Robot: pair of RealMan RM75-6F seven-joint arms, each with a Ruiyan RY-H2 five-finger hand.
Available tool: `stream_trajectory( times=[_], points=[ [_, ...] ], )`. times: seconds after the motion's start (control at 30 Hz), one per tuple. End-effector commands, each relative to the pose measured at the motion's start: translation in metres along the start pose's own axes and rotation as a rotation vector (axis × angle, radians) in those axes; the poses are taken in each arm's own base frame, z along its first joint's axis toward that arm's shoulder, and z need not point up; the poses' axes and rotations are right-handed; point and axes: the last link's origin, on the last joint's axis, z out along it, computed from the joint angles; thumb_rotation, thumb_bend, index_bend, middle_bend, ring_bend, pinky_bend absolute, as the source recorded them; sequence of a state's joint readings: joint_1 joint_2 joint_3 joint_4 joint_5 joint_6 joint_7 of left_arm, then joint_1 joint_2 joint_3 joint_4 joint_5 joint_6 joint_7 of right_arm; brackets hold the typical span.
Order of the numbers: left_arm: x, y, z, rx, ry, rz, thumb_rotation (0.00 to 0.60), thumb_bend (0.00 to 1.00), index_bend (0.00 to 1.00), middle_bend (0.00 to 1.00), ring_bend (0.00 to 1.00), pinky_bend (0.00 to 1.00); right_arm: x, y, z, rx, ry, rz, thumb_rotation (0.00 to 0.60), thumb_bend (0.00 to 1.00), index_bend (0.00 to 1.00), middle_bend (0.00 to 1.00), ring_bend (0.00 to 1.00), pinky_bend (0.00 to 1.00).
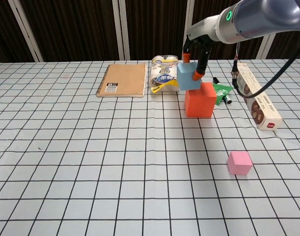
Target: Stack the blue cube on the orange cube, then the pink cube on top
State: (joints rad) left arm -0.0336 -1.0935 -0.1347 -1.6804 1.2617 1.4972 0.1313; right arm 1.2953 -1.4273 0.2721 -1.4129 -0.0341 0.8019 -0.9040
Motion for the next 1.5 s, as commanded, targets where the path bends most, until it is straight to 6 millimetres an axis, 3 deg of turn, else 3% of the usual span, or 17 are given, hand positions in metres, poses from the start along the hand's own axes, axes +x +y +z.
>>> stream_trajectory(
  times=[0.03, 0.43, 0.9, 1.5],
  points=[
    [0.000, -0.001, 0.001, 0.008, 0.000, 0.000, 0.600, 0.12, 0.07, 0.00, 0.00, 0.00, -0.002, 0.001, 0.004, 0.007, -0.003, 0.003, 0.600, 0.37, 0.45, 0.00, 0.00, 0.00],
    [-0.002, 0.001, 0.003, 0.019, 0.000, 0.011, 0.600, 0.12, 0.07, 0.00, 0.00, 0.00, -0.003, 0.018, 0.008, -0.002, -0.009, 0.019, 0.600, 0.37, 0.45, 0.00, 0.00, 0.00],
    [-0.002, 0.001, 0.002, 0.021, 0.001, 0.015, 0.600, 0.13, 0.07, 0.00, 0.00, 0.00, 0.001, 0.036, -0.003, -0.017, 0.000, 0.034, 0.600, 0.37, 0.45, 0.00, 0.00, 0.00],
    [-0.002, 0.002, -0.001, 0.018, 0.005, 0.014, 0.600, 0.13, 0.07, 0.00, 0.00, 0.00, -0.004, 0.043, -0.005, -0.018, -0.007, 0.044, 0.600, 0.37, 0.46, 0.00, 0.00, 0.00]
  ],
)
